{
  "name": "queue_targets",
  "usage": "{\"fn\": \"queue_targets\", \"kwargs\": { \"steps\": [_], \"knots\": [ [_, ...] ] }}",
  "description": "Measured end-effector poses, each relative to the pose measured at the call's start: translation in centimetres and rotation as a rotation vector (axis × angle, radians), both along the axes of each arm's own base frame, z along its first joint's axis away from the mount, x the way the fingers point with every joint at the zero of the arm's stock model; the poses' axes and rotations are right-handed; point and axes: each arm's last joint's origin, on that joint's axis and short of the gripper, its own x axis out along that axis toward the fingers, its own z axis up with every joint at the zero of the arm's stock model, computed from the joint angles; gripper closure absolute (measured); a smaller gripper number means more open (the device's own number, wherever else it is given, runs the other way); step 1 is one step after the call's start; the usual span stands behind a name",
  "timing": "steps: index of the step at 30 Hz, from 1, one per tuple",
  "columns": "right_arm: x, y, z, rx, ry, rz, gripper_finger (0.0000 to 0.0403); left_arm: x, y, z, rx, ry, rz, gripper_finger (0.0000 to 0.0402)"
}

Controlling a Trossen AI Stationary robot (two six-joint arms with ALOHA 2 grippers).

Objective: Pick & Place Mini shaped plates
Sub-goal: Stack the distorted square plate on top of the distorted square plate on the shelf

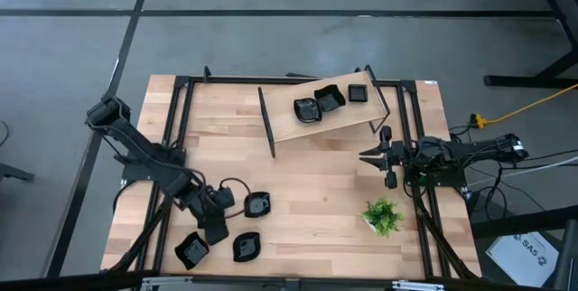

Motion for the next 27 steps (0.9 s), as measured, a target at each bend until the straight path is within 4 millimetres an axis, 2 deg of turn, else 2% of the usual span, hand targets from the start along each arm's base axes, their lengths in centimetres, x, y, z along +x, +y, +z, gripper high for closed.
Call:
{"fn": "queue_targets", "kwargs": {
  "steps": [9,14,22,27],
  "knots": [
    [0.0,0.0,0.0,0.000,0.000,0.000,0.0338,-0.4,-2.1,-3.2,0.055,0.151,0.023,0.0274],
    [0.0,0.0,0.0,0.000,0.000,0.000,0.0338,-0.5,-2.7,-4.3,0.100,0.183,0.002,0.0274],
    [0.0,0.0,0.0,0.000,0.000,0.000,0.0338,-0.9,-2.5,-5.2,0.165,0.244,-0.008,0.0274],
    [0.0,0.0,0.0,0.000,0.000,0.000,0.0338,-0.8,-2.6,-4.2,0.168,0.241,-0.025,0.0274]
  ]
}}
